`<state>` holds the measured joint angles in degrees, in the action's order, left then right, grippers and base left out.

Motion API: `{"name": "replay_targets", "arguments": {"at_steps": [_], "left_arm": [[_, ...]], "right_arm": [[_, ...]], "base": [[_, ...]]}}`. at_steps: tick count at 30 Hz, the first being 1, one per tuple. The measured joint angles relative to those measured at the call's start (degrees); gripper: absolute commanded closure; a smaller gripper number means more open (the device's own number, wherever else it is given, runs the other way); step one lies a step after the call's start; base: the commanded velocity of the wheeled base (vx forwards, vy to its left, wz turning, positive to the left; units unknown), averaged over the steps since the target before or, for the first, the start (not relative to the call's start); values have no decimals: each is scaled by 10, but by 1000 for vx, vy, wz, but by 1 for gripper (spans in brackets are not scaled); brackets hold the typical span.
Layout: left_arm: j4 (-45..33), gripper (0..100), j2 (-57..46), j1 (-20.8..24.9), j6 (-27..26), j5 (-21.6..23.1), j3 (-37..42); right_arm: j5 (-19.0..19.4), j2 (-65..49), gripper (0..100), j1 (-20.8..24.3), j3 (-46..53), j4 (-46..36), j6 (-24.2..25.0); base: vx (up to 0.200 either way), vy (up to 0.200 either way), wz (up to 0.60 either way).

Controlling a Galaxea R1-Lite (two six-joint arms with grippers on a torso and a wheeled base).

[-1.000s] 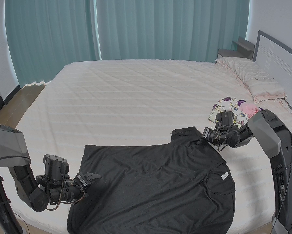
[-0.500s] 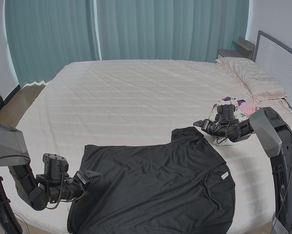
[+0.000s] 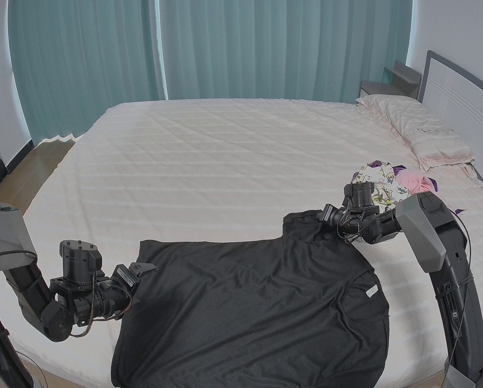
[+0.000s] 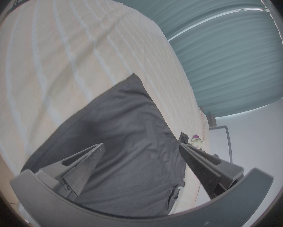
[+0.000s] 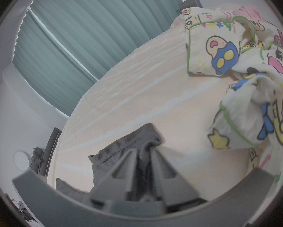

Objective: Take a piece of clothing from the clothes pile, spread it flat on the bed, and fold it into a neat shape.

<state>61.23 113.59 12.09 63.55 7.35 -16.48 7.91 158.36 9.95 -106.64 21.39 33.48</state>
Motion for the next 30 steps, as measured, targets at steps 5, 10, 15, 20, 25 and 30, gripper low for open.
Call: {"name": "replay_targets", "arguments": {"at_steps": [5, 10, 15, 20, 25, 30], "left_arm": [[0, 0, 13, -11, -20, -55, -29], [-20, 0, 32, -39, -73, -67, -79], [-83, 0, 56, -59, -101, -68, -161], [-137, 0, 95, -69, -143, -68, -265], [-197, 0, 143, -72, -170, -68, -369], [-252, 0, 189, -73, -184, -65, -454]], "right_arm": [[-10, 0, 100, -6, -5, 10, 21], [-17, -10, 100, -14, -4, 33, 42], [-36, -16, 100, -17, 8, 53, 53], [-47, -20, 100, -17, 36, 88, 59], [-52, -26, 100, -17, 74, 123, 62], [-53, -37, 100, -17, 117, 142, 63]], "base": [[0, 0, 0], [0, 0, 0], [0, 0, 0], [0, 0, 0], [0, 0, 0], [0, 0, 0]]}}
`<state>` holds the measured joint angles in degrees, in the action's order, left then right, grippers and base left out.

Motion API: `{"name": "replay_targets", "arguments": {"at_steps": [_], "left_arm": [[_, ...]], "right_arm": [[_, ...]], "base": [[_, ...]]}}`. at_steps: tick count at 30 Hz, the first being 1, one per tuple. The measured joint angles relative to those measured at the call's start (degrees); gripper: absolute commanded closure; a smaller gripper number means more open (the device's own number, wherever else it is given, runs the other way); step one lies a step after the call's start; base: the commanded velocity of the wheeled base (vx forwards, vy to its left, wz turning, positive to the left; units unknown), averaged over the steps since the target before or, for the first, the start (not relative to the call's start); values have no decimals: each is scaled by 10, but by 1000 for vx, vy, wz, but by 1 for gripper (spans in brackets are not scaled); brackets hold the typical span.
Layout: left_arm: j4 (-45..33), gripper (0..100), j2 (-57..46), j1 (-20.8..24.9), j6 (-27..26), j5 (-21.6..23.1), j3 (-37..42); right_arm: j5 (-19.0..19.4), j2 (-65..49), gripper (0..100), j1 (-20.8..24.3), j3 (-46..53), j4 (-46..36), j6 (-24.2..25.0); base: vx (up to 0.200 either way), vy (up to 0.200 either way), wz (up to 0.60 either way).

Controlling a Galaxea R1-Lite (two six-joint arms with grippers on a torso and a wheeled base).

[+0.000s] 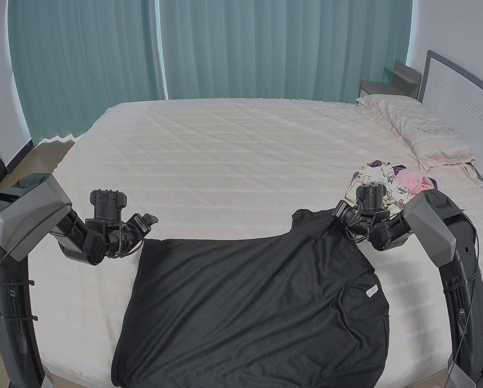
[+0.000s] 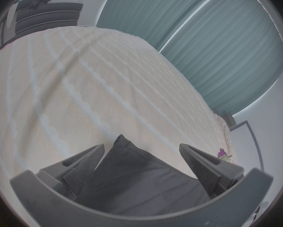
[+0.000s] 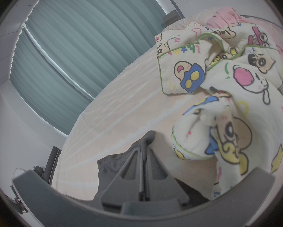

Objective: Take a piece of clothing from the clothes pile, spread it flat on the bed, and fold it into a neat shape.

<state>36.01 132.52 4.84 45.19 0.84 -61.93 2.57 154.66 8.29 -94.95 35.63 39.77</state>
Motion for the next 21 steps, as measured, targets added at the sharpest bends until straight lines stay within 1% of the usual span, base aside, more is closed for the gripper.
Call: {"name": "replay_targets", "arguments": {"at_steps": [5, 10, 11, 21], "left_arm": [[-18, 0, 44, 0, -40, 0, -46], [-21, 0, 73, 2, -47, 0, -67], [-21, 100, 77, 3, -47, 0, -69], [-21, 100, 105, 5, -45, -9, -100]], "right_arm": [[0, -15, 100, 1, 40, 40, 1], [0, -21, 100, 6, 51, 46, 1], [0, -22, 100, 7, 51, 46, 1], [0, -21, 100, 10, 46, 46, 1]], "base": [[0, 0, 0], [0, 0, 0], [0, 0, 0], [0, 0, 0]]}}
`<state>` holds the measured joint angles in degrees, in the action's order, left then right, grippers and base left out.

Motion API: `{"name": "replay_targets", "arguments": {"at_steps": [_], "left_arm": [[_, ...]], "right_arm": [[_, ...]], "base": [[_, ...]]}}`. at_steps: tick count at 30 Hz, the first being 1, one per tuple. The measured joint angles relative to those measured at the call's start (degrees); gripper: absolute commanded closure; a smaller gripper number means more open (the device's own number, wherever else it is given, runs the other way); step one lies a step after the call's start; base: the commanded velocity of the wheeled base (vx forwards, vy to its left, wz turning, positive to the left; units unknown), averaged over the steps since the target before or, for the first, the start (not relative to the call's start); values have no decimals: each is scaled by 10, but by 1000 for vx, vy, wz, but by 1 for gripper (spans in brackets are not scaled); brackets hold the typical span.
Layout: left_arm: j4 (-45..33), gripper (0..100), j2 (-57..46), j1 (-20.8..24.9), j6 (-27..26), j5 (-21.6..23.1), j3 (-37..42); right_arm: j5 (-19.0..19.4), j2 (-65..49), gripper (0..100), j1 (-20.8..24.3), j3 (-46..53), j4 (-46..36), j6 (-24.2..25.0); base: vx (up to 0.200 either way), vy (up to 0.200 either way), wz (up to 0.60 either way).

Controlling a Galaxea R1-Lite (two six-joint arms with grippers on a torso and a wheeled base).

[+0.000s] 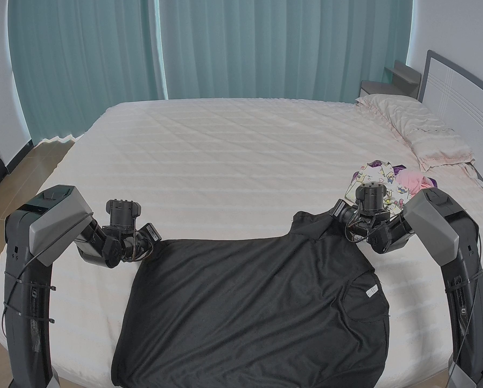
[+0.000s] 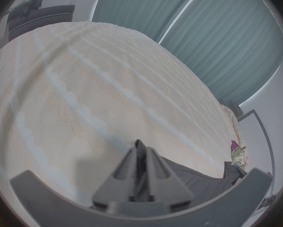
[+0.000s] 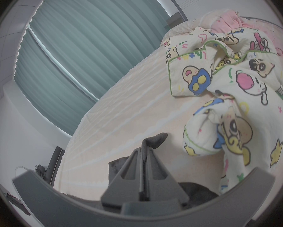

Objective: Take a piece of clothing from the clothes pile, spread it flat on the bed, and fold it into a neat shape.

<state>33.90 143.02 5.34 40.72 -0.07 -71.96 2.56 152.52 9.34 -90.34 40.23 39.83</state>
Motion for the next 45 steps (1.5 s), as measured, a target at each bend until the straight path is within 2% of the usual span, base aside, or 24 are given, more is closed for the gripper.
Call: {"name": "replay_targets", "arguments": {"at_steps": [4, 10, 24, 25, 28, 29, 41, 45], "left_arm": [[0, 100, 3, -3, 0, -15, -8], [3, 100, 4, -13, 1, -61, -36], [3, 100, 15, -24, 3, -77, -77], [3, 100, 18, -24, 4, -77, -81], [3, 100, 23, -25, 9, -78, -89], [3, 0, 25, -25, 13, -78, -91], [0, 0, 36, -24, 21, -78, -95], [-1, 0, 23, -31, 23, -73, -81]], "right_arm": [[-1, 2, 100, -2, -16, 4, 0], [-2, 8, 100, -4, -46, 13, 0], [-41, 57, 100, -3, -118, 25, -8], [-43, 60, 0, -3, -123, 25, -12], [-44, 66, 0, -3, -129, 25, -15], [-44, 67, 0, -3, -130, 25, -16], [-44, 80, 0, -6, -127, 23, -15], [-41, 56, 0, -13, -97, 25, -11]], "base": [[0, 0, 0], [0, 0, 0], [0, 0, 0], [0, 0, 0], [0, 0, 0], [0, 0, 0], [0, 0, 0], [0, 0, 0]]}}
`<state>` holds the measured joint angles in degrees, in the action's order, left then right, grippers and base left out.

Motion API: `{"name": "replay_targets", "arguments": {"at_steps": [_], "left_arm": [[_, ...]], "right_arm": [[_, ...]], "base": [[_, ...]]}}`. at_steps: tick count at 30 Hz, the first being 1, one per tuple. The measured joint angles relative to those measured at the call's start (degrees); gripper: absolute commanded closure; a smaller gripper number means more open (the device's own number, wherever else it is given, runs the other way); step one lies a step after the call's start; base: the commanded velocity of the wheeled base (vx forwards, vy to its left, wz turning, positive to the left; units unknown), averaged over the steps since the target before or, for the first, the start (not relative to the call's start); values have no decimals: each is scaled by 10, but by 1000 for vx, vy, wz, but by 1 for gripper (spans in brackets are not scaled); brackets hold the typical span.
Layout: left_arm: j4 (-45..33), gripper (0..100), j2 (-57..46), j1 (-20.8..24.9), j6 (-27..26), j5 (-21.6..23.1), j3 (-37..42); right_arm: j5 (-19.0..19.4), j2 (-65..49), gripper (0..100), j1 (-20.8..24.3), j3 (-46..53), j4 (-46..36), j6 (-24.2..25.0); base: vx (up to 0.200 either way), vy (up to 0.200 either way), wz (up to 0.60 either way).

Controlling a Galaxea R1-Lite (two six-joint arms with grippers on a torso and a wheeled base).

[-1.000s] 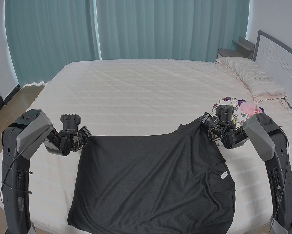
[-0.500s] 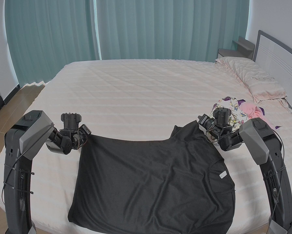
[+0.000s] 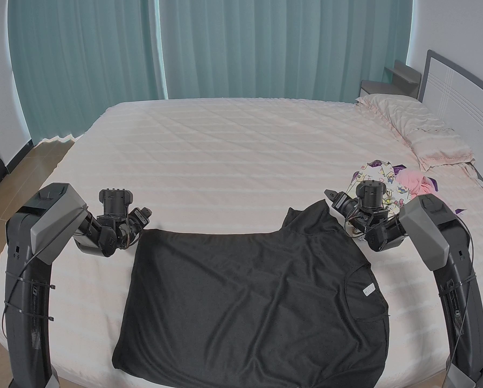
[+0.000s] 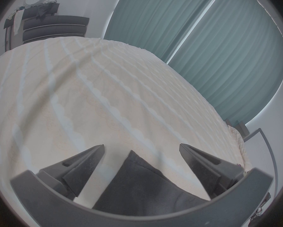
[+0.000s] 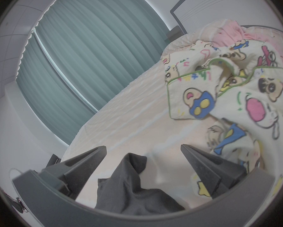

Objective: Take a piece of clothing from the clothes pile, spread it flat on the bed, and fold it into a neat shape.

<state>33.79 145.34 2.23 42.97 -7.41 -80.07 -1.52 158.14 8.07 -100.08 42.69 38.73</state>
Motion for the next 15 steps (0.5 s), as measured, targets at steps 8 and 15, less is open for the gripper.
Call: {"name": "replay_targets", "arguments": {"at_steps": [8, 15], "left_arm": [[3, 0, -81, -9, 21, 37, 113], [18, 0, -195, 0, 49, 75, 277]], "right_arm": [[8, -94, 0, -4, 182, 31, 16], [17, -191, 0, 6, 378, 87, 31]], "base": [[0, 0, 0], [-57, 0, 0]]}}
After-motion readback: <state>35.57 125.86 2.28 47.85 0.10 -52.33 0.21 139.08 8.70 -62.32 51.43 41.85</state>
